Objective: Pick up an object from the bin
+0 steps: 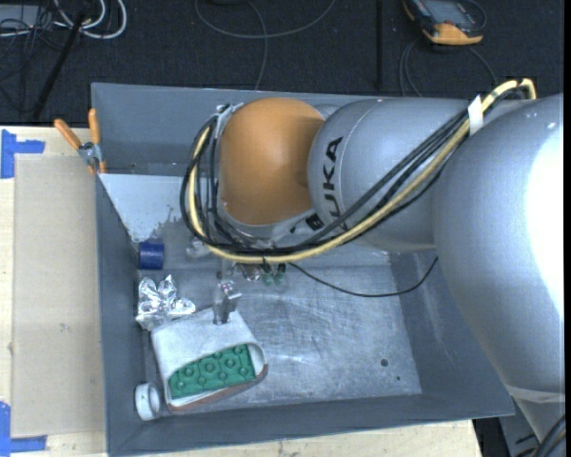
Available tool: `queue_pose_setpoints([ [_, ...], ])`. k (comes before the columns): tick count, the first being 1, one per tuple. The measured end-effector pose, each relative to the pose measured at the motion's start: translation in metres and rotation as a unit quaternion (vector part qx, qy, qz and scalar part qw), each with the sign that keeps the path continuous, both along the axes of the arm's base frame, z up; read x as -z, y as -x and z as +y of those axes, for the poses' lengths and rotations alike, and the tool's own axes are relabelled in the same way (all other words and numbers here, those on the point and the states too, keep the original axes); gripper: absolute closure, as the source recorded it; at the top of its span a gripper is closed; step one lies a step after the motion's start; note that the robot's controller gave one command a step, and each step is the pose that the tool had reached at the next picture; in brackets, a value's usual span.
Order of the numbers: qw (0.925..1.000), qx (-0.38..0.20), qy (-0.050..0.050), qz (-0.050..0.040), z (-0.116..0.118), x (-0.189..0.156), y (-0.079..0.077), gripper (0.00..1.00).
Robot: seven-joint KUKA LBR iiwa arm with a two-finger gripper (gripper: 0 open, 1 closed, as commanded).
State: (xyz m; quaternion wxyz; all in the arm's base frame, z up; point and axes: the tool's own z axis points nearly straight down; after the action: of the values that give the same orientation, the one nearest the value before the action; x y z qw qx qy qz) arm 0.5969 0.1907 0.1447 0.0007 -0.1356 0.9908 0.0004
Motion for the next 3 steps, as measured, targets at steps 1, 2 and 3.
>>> queue_pose_setpoints([
  [1, 0.9993, 0.037, -0.003, -0.0091, 0.024, 0.057, 0.086, 0.0],
  [2, 0.9886, -0.149, -0.006, -0.0207, 0.042, 0.061, 0.088, 0.0],
  [3, 0.9886, -0.148, -0.009, -0.0261, 0.043, 0.06, 0.085, 1.0],
])
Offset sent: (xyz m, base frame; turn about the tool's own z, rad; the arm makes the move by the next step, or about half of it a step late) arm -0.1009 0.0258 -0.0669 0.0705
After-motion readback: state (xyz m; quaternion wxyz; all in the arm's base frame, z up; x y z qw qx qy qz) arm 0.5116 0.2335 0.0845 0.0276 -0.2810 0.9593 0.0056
